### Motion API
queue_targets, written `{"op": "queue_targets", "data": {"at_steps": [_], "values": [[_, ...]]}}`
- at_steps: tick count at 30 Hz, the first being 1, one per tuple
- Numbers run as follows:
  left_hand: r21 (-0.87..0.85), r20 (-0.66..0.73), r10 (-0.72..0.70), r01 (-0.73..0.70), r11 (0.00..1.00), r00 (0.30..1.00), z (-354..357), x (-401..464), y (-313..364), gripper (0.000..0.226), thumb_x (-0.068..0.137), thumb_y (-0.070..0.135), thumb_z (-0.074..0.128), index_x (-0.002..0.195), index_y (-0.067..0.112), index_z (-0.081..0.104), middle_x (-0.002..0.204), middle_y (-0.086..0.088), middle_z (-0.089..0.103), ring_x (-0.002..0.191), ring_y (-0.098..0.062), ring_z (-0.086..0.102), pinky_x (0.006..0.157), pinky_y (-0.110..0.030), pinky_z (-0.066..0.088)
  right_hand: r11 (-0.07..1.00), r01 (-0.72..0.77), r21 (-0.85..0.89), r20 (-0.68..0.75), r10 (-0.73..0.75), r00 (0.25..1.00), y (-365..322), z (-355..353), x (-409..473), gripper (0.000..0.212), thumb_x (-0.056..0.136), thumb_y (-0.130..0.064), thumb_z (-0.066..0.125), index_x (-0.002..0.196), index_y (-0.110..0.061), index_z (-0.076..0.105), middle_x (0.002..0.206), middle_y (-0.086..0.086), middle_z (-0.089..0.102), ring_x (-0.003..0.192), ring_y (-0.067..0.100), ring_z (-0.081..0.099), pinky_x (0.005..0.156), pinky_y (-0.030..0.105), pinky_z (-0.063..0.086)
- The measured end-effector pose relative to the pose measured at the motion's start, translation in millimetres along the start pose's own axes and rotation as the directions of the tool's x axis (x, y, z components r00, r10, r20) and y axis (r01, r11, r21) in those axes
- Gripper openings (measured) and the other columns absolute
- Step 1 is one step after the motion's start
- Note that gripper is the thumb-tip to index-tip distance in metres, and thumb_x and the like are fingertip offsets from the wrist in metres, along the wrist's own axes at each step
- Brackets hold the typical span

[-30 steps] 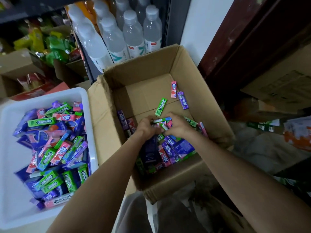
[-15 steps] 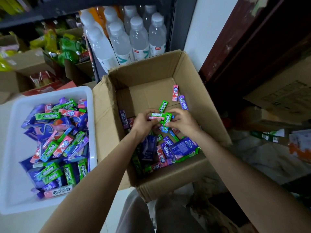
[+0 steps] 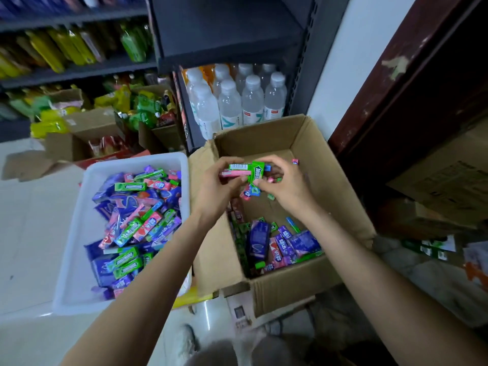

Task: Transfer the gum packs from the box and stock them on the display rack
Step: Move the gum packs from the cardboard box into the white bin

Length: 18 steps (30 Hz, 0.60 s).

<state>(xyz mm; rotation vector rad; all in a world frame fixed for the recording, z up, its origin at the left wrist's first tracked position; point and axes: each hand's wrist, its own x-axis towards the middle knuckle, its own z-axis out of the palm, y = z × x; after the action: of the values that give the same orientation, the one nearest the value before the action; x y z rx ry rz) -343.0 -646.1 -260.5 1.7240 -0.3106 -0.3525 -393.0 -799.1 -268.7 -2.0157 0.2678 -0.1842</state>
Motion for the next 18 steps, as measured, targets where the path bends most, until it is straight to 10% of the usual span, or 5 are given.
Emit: {"op": "queue_targets", "data": {"at_steps": [11, 18], "values": [[0.094, 0.106, -0.063, 0.053, 0.994, 0.992, -187.9, -46.7, -41.9, 0.022, 0.08, 0.013, 0.071, 0.101, 0.017, 0.067, 0.085, -0.005, 0.069, 0.07, -0.009, 0.065, 0.074, -0.03, 0.053, 0.981, -0.153, 0.119, -0.068, 0.162, 0.984, -79.9, 182.5, -38.5, 0.032, 0.072, -0.012, 0.077, 0.089, -0.033, 0.06, 0.076, -0.001, 0.069, 0.066, 0.008, 0.063, 0.072, 0.037, 0.052], [0.32, 0.222, -0.14, 0.063, 0.945, 0.965, -231.4, -89.1, -106.4, 0.015, 0.093, 0.021, 0.057, 0.106, 0.022, 0.063, 0.084, 0.0, 0.072, 0.058, 0.001, 0.063, 0.062, -0.024, 0.054, 0.896, -0.413, 0.161, -0.003, 0.419, 0.908, -53.1, 262.1, -84.9, 0.043, 0.076, -0.006, 0.074, 0.117, -0.009, 0.059, 0.065, 0.005, 0.063, 0.052, 0.01, 0.056, 0.062, 0.036, 0.047]]}}
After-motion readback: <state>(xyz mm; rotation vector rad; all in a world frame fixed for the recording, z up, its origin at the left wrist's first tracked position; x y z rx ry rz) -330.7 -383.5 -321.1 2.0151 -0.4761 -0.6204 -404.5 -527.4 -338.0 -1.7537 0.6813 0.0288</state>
